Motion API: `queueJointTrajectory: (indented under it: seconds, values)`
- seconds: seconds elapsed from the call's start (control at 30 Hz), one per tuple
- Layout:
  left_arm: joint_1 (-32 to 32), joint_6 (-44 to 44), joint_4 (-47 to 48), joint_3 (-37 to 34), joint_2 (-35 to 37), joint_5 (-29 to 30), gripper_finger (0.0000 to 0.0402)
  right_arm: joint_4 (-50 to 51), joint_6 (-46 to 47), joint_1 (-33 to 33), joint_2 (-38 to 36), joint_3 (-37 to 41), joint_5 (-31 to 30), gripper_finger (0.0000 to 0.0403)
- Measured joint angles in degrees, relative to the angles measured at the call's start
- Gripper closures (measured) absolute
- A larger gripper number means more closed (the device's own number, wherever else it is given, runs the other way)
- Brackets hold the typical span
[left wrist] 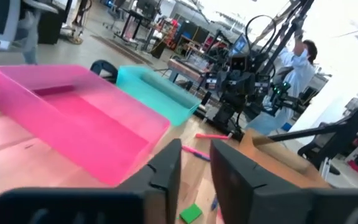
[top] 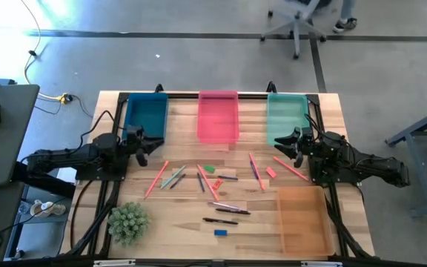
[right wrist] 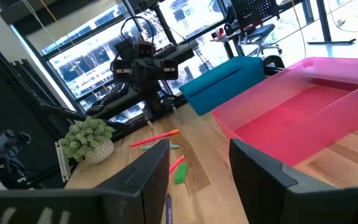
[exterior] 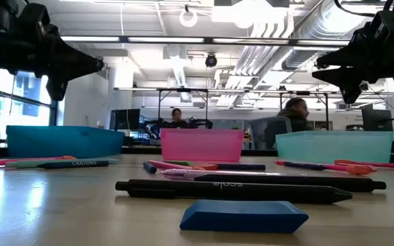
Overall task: Sort crayons/erasers/pens/pencils in bins
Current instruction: Put the blue pen into the blue bin
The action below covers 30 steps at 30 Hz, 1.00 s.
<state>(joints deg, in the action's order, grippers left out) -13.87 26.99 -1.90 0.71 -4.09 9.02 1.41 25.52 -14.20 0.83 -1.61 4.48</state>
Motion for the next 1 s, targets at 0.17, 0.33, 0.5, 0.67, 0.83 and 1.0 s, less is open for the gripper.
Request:
queueJointTrajectory:
  seconds: [0.17,0.33,0.5,0.67,0.83,1.0]
  values:
    - [0.00,3.96,-0.01,0.00,-1.41,0.23,0.0267,0.02,0.00,0.00,0.01,0.00,-0.01,0.0243]
    - [0.07,8.87,-1.48,0.00,-1.41,-1.88,0.0250,0.01,0.00,0.00,0.01,0.00,-0.01,0.0243]
    - [0.00,13.47,-8.43,0.00,-1.39,-2.15,0.0253,0.02,0.00,0.00,0.01,0.00,-0.01,0.0243]
    - [0.02,14.66,-11.67,3.18,-2.07,-2.34,0.0259,0.01,0.00,0.00,0.01,0.00,-0.01,0.0243]
    - [0.00,11.61,-10.37,10.49,-6.40,-0.36,0.0262,0.01,0.00,0.00,0.01,0.00,0.00,0.0243]
    - [0.01,8.42,0.86,20.21,-14.87,0.94,0.0262,0.02,0.00,0.00,0.00,0.00,0.00,0.0243]
